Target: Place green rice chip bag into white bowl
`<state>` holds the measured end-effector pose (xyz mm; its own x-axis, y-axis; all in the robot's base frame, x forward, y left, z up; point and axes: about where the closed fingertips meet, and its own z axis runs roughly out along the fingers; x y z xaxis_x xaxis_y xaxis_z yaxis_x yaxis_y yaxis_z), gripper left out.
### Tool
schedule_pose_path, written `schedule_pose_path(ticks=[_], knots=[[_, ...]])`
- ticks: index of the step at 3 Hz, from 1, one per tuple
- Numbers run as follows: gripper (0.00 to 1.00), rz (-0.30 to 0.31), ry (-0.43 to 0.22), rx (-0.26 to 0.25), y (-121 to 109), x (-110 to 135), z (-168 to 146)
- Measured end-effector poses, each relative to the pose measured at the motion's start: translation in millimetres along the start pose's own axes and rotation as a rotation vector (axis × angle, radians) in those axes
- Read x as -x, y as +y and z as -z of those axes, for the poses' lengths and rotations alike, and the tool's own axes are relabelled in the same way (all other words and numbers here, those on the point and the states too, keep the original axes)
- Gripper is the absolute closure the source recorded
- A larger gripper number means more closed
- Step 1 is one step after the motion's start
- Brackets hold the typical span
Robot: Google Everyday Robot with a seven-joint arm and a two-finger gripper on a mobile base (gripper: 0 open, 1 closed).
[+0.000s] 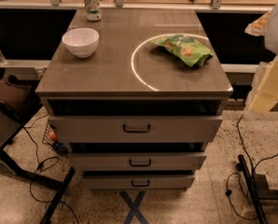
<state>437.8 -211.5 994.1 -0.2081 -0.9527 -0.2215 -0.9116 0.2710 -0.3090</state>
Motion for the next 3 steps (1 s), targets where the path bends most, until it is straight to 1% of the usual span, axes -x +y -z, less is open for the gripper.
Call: schedule_pose_path(ticks=[1,2,3], knots=[[0.0,0.0,0.0,0.0,0.0,0.1,0.1],[0.0,-0.055,-0.046,-0.048,-14.3,9.1,-1.5],[0.0,-0.162,-0.172,-0.136,-59.3,18.4,-7.0]])
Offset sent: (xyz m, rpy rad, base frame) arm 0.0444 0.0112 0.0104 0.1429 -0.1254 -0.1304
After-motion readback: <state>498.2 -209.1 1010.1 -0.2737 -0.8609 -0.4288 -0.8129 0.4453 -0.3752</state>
